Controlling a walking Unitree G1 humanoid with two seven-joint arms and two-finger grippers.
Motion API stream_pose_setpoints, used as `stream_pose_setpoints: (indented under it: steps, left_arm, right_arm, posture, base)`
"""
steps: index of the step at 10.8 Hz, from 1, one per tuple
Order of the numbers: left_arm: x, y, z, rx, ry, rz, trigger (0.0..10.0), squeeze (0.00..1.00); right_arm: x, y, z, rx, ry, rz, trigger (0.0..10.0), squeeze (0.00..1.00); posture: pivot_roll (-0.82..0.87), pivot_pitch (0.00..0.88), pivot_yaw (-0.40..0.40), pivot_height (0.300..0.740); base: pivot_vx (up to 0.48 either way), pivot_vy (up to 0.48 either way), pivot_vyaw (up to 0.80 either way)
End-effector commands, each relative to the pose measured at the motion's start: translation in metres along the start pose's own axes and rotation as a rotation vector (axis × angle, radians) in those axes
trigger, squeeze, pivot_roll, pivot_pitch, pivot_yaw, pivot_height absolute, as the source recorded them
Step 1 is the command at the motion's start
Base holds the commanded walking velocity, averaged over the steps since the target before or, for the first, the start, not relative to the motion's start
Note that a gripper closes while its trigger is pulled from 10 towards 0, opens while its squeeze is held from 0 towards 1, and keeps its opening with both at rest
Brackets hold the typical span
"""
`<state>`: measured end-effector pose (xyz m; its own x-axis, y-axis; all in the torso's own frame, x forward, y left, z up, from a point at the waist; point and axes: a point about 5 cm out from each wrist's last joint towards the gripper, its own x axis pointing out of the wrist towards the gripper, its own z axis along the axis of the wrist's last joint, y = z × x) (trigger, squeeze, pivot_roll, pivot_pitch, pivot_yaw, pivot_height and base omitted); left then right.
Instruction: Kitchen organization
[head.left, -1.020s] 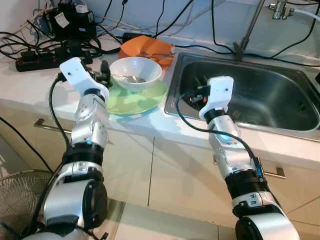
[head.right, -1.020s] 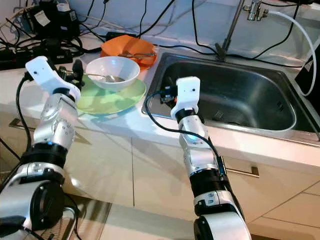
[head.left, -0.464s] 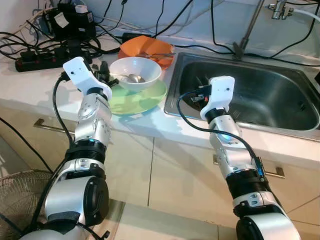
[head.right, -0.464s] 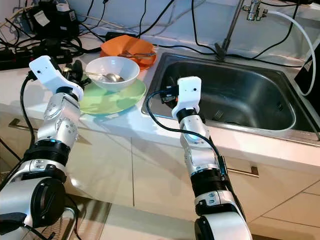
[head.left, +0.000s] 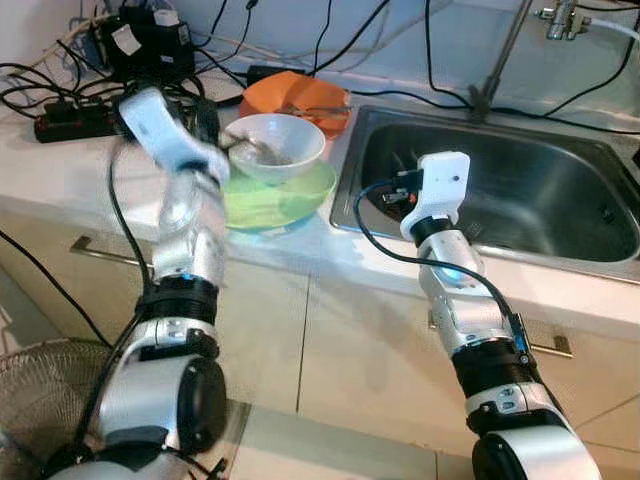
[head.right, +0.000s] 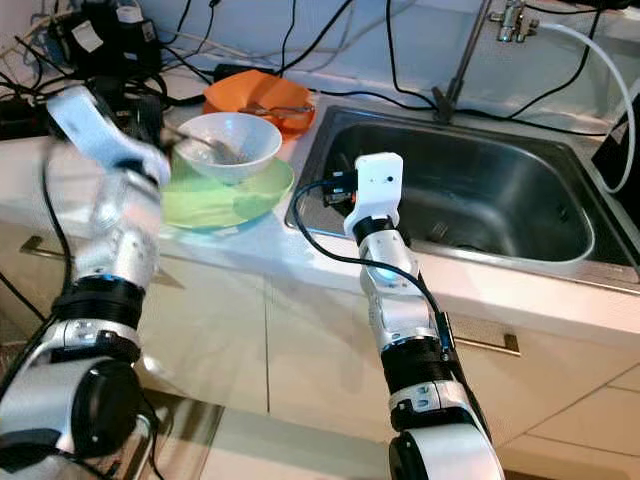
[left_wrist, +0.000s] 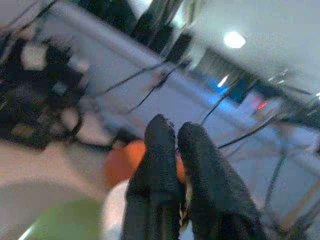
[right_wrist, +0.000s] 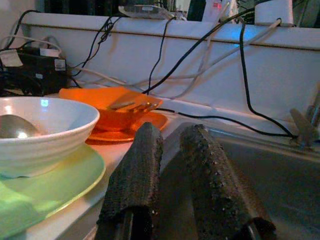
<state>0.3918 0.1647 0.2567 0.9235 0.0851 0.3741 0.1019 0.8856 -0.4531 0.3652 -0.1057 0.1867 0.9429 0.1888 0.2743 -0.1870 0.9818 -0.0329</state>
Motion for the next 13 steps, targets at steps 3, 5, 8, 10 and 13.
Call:
stream_pose_setpoints:
  steps: [3, 5, 8, 10, 13]
  left_arm:
    - [-0.009, -0.038, 0.022, 0.061, -0.100, -0.193, 0.0, 0.00]
    - [-0.018, -0.039, 0.023, 0.055, -0.100, -0.231, 0.0, 0.00]
    - [-0.028, -0.054, 0.021, 0.050, -0.087, -0.310, 10.0, 0.00]
    - [-0.031, -0.063, 0.020, 0.049, -0.084, -0.361, 10.0, 0.00]
    - [-0.038, -0.082, 0.010, 0.047, -0.036, -0.455, 10.0, 0.00]
  right_arm:
    - [0.006, -0.004, 0.011, -0.008, -0.035, -0.008, 10.0, 0.00]
    - [0.007, -0.005, 0.012, -0.009, -0.044, -0.013, 10.0, 0.00]
    - [0.009, -0.008, 0.028, -0.052, -0.114, 0.004, 10.0, 1.00]
    - [0.010, -0.007, 0.038, -0.089, -0.162, 0.041, 10.0, 1.00]
    - [0.001, 0.027, 0.057, -0.258, -0.268, 0.398, 10.0, 1.00]
  posture:
    - [0.20, 0.000, -0.052, 0.740]
    - [0.21, 0.000, -0.052, 0.740]
    - [0.20, 0.000, -0.042, 0.740]
    - [0.20, 0.000, -0.039, 0.740]
    - [0.19, 0.000, -0.028, 0.740]
  base:
    - [0.000, 0.000, 0.00]
    - [0.000, 0.000, 0.00]
    - [0.000, 0.000, 0.00]
    - [0.000, 0.000, 0.00]
    - [0.000, 0.000, 0.00]
